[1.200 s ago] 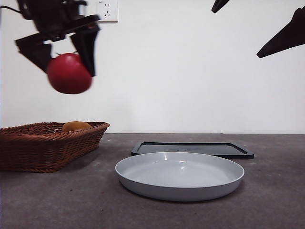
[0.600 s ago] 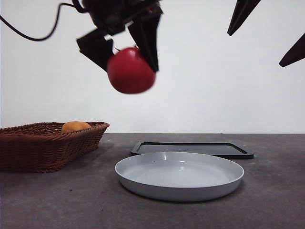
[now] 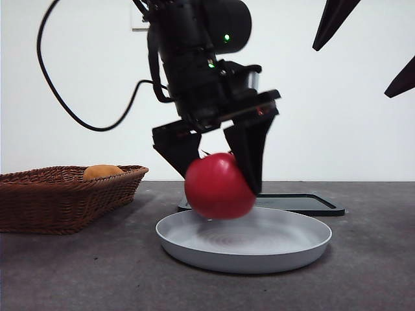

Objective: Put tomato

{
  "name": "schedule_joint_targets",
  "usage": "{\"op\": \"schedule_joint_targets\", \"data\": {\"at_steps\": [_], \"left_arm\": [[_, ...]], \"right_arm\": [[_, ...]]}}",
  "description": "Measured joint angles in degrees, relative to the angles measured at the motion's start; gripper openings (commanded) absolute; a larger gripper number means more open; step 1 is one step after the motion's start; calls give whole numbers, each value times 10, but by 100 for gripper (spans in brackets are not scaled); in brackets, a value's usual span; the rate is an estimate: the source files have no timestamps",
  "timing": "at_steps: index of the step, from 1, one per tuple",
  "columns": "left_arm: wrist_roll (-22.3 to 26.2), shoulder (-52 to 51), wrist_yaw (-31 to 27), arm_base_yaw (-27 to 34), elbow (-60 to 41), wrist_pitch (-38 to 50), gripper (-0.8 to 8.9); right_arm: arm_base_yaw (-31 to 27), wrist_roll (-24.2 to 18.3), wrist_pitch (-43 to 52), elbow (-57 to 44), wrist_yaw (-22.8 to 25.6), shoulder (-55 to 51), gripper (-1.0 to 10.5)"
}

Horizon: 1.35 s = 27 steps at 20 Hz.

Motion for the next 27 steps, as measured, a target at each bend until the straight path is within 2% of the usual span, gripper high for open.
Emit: {"op": "schedule_joint_targets", "data": {"at_steps": [5, 12, 13, 16, 17, 23, 27], "left_arm": [[0, 23, 0, -6, 0, 44, 306], [0, 40, 0, -7, 0, 50, 313], [0, 40, 0, -7, 0, 50, 330], [-1, 40, 0, -7, 0, 59, 557], [-1, 40, 0, -7, 0, 59, 602], [-1, 30, 0, -7, 0, 53, 625], [-1, -44, 0, -7, 0, 23, 624]], "right_arm": [[0, -6, -9, 0, -22, 0, 571], [0, -17, -9, 0, -30, 0, 571], [0, -19, -9, 0, -30, 0, 571], [0, -21, -9, 0, -30, 0, 571], [0, -21, -9, 0, -30, 0, 571], [0, -21, -9, 0, -30, 0, 571], [0, -21, -9, 0, -30, 0, 571]]}}
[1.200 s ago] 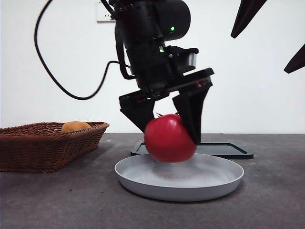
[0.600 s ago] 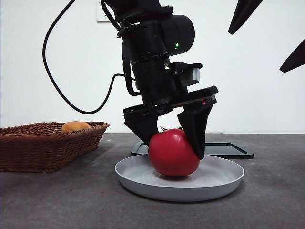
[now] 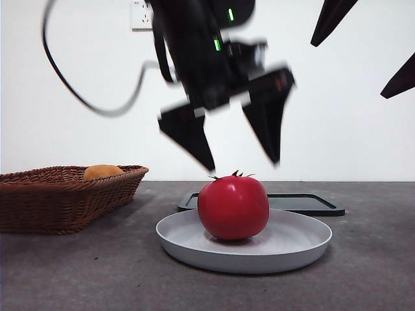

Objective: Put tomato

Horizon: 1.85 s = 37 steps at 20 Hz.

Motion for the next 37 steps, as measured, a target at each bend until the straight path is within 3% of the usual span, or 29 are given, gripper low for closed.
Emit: {"op": "schedule_joint_targets", "data": {"at_steps": [14, 19, 24, 30, 37], "left_arm": [[-18, -288, 0, -40, -20, -192, 584], [-52, -427, -3, -48, -171, -141, 579], [-94, -595, -61, -48, -324, -101, 579], [-128, -737, -89, -48, -348, -108, 581], [-149, -779, -89, -48, -348, -180, 581]], "right_arm": [[0, 0, 4, 0, 0, 0, 571], [13, -11, 4, 0, 0, 0, 571], [43, -14, 27, 0, 0, 13, 571], [89, -13, 64, 5, 0, 97, 571], [108, -13, 20, 126, 25, 266, 572]]}}
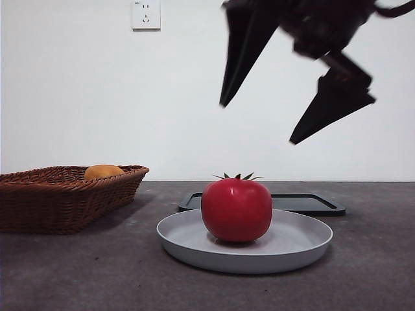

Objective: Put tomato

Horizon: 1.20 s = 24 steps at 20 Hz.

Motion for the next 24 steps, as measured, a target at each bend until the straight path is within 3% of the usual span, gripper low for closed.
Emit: {"op": "schedule_joint_targets", "data": {"at_steps": [9, 21, 23, 24], "left_arm": [[0, -2, 0, 0, 0, -25, 581], [0, -2, 0, 0, 0, -25, 581], [0, -2, 0, 0, 0, -25, 581], [0, -2, 0, 0, 0, -25, 581]], "right_arm": [[15, -17, -41, 101, 97, 162, 647], [21, -16, 16, 101, 95, 237, 641], [21, -12, 14, 101, 95, 245, 589], [21, -12, 14, 101, 95, 249, 507]]}}
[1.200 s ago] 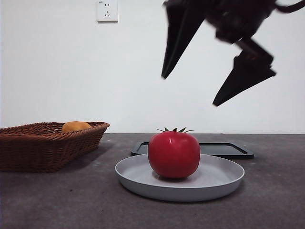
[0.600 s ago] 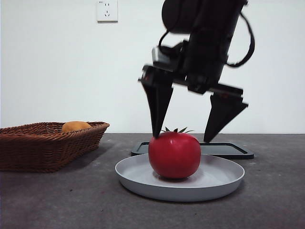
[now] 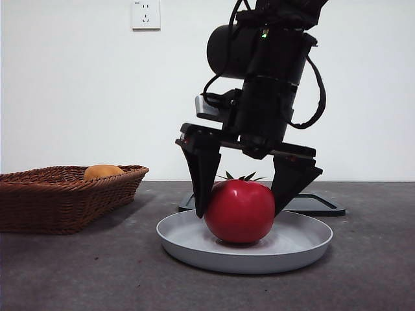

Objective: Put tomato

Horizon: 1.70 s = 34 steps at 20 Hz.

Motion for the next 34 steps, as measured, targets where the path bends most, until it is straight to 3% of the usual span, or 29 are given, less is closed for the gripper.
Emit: {"op": "schedule_joint_targets", "data": {"at_steps": [2, 4, 13, 15, 18, 27, 34], "left_arm": [[0, 0, 0, 0, 0, 0, 581], [0, 0, 0, 0, 0, 0, 581], [4, 0, 0, 0, 0, 0, 581], [5, 0, 0, 0, 0, 0, 581], [5, 0, 0, 0, 0, 0, 581], [5, 0, 0, 0, 0, 11, 581], [13, 0, -2, 0, 0, 14, 581]], "right_arm": [[0, 2, 1, 0, 0, 1, 345], [0, 2, 0, 0, 0, 1, 291], [-10, -3, -34, 85, 0, 1, 262], [-21, -10, -40, 113, 0, 1, 198], [-58, -25, -54, 172, 0, 10, 196], [-150, -65, -104, 385, 0, 191, 197], [-166, -69, -45, 402, 0, 247, 197]]}}
